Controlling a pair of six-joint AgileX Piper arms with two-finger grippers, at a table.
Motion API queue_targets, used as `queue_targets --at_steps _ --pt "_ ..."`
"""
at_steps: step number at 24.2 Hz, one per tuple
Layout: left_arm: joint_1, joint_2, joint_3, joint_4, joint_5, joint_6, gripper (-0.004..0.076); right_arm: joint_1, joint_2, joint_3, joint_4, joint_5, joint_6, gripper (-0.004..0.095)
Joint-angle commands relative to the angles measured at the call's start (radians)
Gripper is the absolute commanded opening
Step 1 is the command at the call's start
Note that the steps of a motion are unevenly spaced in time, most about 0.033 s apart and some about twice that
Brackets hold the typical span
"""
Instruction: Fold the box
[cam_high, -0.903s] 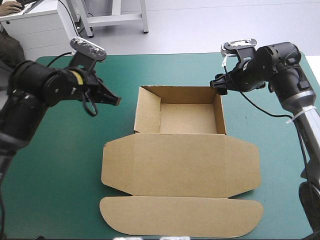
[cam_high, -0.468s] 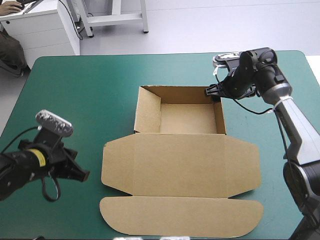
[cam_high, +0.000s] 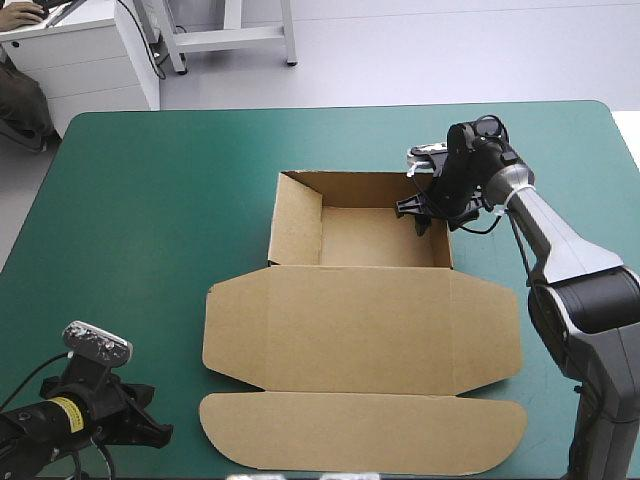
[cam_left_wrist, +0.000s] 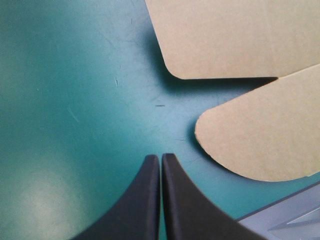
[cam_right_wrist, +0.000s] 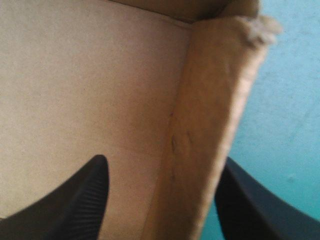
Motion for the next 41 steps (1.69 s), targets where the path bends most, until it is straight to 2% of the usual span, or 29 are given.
queue_targets --at_steps 1,3,4,10,12,14,18,21,24,27,29,31,33,37,39,41 --pt "-0.002 0.006 -0.004 -0.013 -0.050 -0.013 -0.0008 -0.007 -0.050 -0.027 0.009 -0.016 -0.004 0.0238" --pt "-0.002 0.006 -0.004 -0.013 -0.063 -0.013 -0.0008 -0.007 -0.050 -0.030 0.007 -0.023 -0.004 0.0036" --pt "-0.002 0.006 -0.004 -0.013 -0.070 -0.013 -0.0008 -0.007 -0.050 -0.032 0.007 -0.023 -0.004 -0.0017" --pt "-0.002 0.006 -0.004 -0.015 -0.096 -0.013 -0.0008 -0.018 -0.050 -0.068 -0.037 -0.021 -0.010 -0.0020" --pt "-0.002 0.006 -0.004 -0.017 -0.096 -0.014 -0.0008 -0.057 -0.054 -0.114 -0.051 -0.020 -0.033 -0.0020" --pt "-0.002 0.006 -0.004 -0.015 -0.098 -0.034 -0.0008 -0.131 -0.061 -0.167 -0.070 -0.026 -0.050 -0.0020" --pt "-0.002 0.006 -0.004 -0.015 -0.108 -0.036 -0.0008 -0.382 -0.061 -0.278 -0.177 0.008 -0.052 -0.0020" --pt "-0.002 0.006 -0.004 -0.007 -0.118 -0.036 -0.0008 -0.551 -0.059 -0.280 -0.140 0.010 -0.053 -0.0020" --pt "-0.002 0.006 -0.004 0.021 -0.147 -0.036 -0.0008 -0.652 -0.049 -0.280 -0.114 -0.009 -0.066 -0.0020" --pt "-0.002 0.006 -0.004 0.033 -0.154 -0.036 -0.0008 -0.700 -0.044 -0.280 -0.099 -0.035 -0.084 0.0004" --pt "-0.002 0.006 -0.004 0.034 -0.154 -0.036 -0.0008 -0.718 -0.042 -0.280 -0.090 -0.051 -0.096 0.0064" --pt "-0.002 0.006 -0.004 0.034 -0.154 -0.036 -0.0008 -0.733 -0.040 -0.280 -0.081 -0.055 -0.114 0.0164" --pt "-0.002 0.006 -0.004 0.036 -0.154 -0.036 -0.0008 -0.738 -0.038 -0.280 -0.081 -0.057 -0.116 0.0329" --pt "-0.002 0.006 -0.004 0.036 -0.154 -0.036 -0.0008 -0.740 -0.037 -0.280 -0.049 -0.080 -0.116 0.0735" --pt "-0.002 0.006 -0.004 0.036 -0.154 -0.036 -0.0008 -0.740 -0.042 -0.280 -0.032 -0.083 -0.116 0.0843" --pt "-0.002 0.006 -0.004 0.031 -0.154 -0.036 -0.0008 -0.740 -0.049 -0.282 -0.005 -0.070 -0.116 0.0863"
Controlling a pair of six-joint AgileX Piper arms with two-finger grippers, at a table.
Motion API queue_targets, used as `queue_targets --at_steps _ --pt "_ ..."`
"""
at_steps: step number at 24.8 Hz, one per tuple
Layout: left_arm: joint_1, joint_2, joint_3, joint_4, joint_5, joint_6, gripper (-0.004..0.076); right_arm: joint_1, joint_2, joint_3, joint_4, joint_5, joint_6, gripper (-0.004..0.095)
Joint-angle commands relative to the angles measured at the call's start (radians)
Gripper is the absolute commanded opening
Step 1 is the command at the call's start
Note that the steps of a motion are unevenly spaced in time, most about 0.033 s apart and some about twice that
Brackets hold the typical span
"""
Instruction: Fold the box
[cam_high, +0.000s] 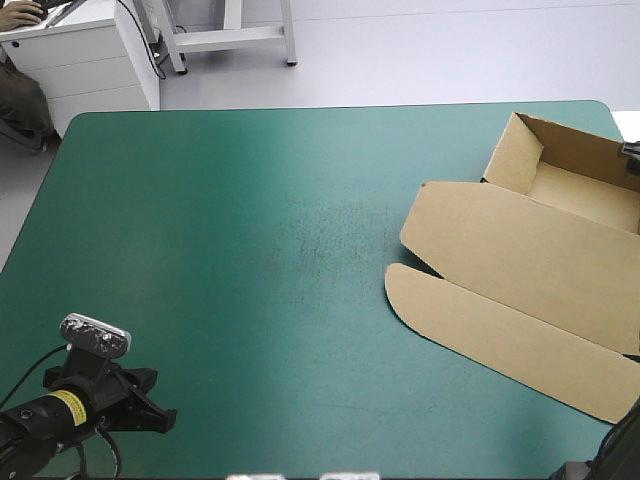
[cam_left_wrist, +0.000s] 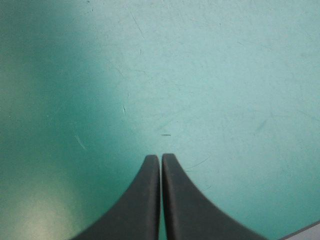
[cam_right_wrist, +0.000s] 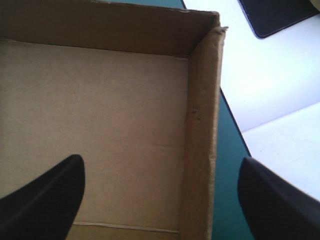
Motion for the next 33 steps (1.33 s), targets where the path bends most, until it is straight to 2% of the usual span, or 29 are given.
queue_targets --at_steps 1,3,5,6,7,8,9,10,14,18,21,23,28,33 --pt "-0.002 0.006 -0.024 0.000 -0.050 -0.006 -0.0008 -0.008 -0.068 -0.037 0.045 -0.017 -0.013 0.0857" --pt "-0.002 0.006 -0.024 0.000 -0.050 -0.006 -0.0008 -0.008 -0.078 -0.041 0.075 0.008 -0.021 0.0823" --pt "-0.002 0.006 -0.024 0.000 -0.050 -0.006 -0.0008 -0.008 -0.092 -0.045 0.116 0.050 -0.043 0.0735" --pt "-0.002 0.006 -0.024 0.000 -0.052 -0.006 -0.0008 -0.008 -0.106 -0.045 0.163 0.064 -0.043 0.0578" --pt "-0.002 0.006 -0.024 0.002 -0.055 -0.006 -0.0008 -0.008 -0.117 -0.040 0.194 0.064 -0.043 0.0472" --pt "-0.002 0.006 -0.024 0.005 -0.064 -0.006 -0.0008 -0.004 -0.138 -0.040 0.277 0.064 -0.046 0.0236" --pt "-0.002 0.006 -0.024 0.007 -0.069 -0.006 -0.0008 0.001 -0.151 -0.040 0.305 0.064 -0.061 0.0142" --pt "-0.002 0.006 -0.024 0.007 -0.082 -0.006 -0.0008 0.025 -0.172 -0.040 0.356 0.064 -0.086 -0.0014" --pt "-0.002 0.006 -0.024 0.007 -0.117 -0.006 -0.0008 0.155 -0.233 -0.021 0.305 0.064 -0.113 -0.0001" --pt "-0.002 0.006 -0.024 0.007 -0.169 -0.006 -0.0008 0.365 -0.356 0.144 0.283 0.050 -0.160 -0.0001" --pt "-0.002 0.006 -0.024 0.026 -0.186 -0.006 -0.0008 0.454 -0.430 0.266 0.283 -0.010 -0.163 -0.0001" --pt "-0.002 0.006 -0.017 0.059 -0.186 -0.006 -0.0008 0.534 -0.520 0.411 0.278 -0.089 -0.163 -0.0001" --pt "-0.002 0.006 0.026 0.062 -0.190 -0.006 -0.0008 0.628 -0.672 0.642 0.273 -0.189 -0.159 -0.0001" --pt "-0.002 0.005 0.097 0.038 -0.207 -0.006 -0.0008 0.640 -0.869 0.884 0.267 -0.294 -0.159 -0.0001"
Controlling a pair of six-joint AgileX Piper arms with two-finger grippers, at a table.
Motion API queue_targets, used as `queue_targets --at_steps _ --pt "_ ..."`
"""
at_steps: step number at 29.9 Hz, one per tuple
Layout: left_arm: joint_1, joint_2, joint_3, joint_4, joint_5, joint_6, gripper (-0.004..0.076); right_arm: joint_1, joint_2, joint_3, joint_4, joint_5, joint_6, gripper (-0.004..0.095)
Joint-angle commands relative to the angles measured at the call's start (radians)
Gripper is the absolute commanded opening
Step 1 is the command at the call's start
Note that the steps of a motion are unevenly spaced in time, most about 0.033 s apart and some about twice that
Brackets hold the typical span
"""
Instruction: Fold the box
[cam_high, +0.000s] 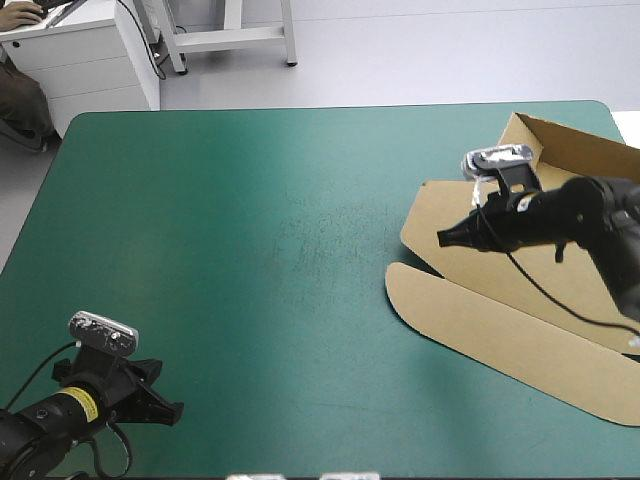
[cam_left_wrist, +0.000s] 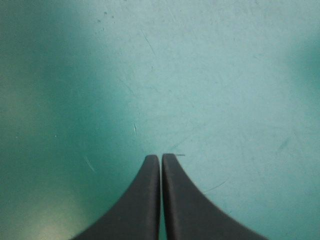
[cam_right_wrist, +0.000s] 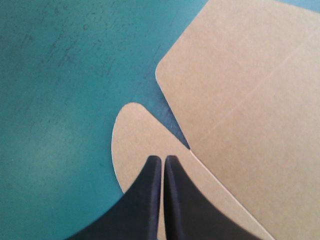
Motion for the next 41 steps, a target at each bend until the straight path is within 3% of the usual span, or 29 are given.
queue_targets --at_steps 1,10,23,41 --pt "-0.002 0.005 0.020 -0.011 -0.077 -0.006 -0.0008 0.001 -0.176 0.126 -0.009 -0.107 -0.009 -0.0001" --pt "-0.002 0.003 0.066 -0.041 -0.127 0.001 -0.0008 0.001 -0.533 0.446 -0.019 -0.126 -0.013 -0.0001" --pt "-0.002 0.003 0.080 -0.210 -0.124 0.213 -0.0008 0.001 -0.937 0.724 -0.012 -0.142 -0.018 -0.0001" --pt "-0.002 0.003 0.107 -0.232 -0.159 0.211 -0.0008 0.001 -1.007 0.750 -0.015 -0.149 -0.020 -0.0001"
